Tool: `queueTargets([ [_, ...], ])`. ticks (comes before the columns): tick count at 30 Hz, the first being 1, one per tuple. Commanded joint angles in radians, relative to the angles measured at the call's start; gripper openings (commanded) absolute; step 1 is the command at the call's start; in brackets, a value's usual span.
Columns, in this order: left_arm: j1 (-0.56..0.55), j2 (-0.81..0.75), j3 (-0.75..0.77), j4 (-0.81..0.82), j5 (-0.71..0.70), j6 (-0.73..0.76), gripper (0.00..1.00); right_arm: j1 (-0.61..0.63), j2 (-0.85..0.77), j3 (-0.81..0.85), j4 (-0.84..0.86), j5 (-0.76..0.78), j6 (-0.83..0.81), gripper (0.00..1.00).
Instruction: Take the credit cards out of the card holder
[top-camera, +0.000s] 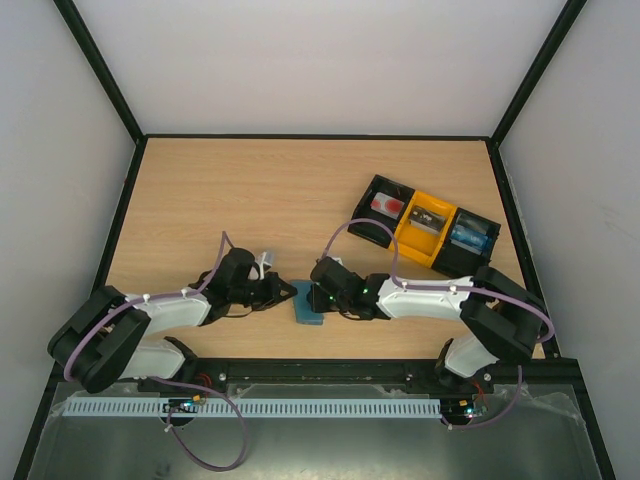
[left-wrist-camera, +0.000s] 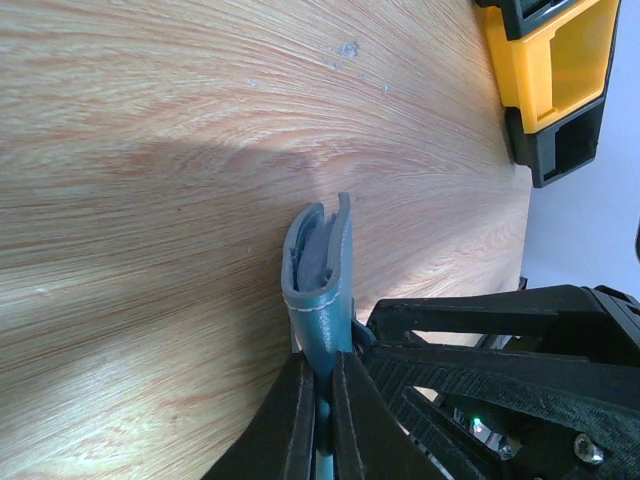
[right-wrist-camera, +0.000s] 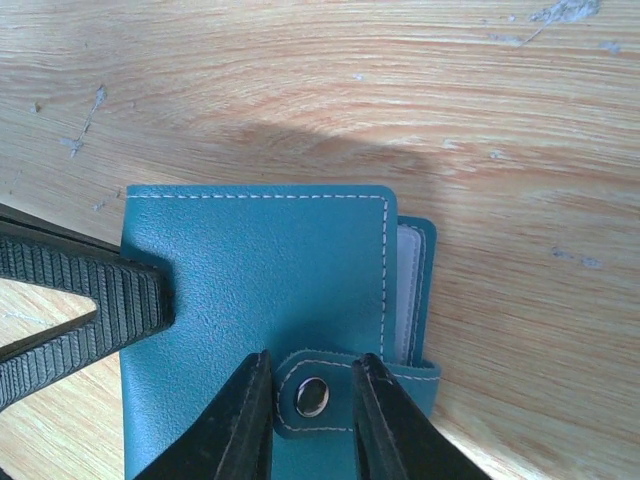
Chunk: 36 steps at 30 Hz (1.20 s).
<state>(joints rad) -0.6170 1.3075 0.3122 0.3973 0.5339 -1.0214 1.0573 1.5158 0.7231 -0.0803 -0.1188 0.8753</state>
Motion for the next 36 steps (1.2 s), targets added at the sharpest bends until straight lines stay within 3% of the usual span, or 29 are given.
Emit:
queueTargets([
  [1, -0.003, -0.025, -0.006, -0.009, 0.004, 0.015, 0.03, -0.003, -0.018, -0.009, -0.112, 0.109, -0.012, 0.2],
  [13, -0.003, -0.013, -0.008, -0.01, 0.0, 0.024, 0.03, -0.002, -0.047, -0.044, -0.111, 0.118, -0.011, 0.1],
  [36, -0.003, -0.032, -0.014, 0.014, 0.014, 0.004, 0.03, -0.002, 0.007, -0.03, 0.05, -0.071, 0.016, 0.11],
])
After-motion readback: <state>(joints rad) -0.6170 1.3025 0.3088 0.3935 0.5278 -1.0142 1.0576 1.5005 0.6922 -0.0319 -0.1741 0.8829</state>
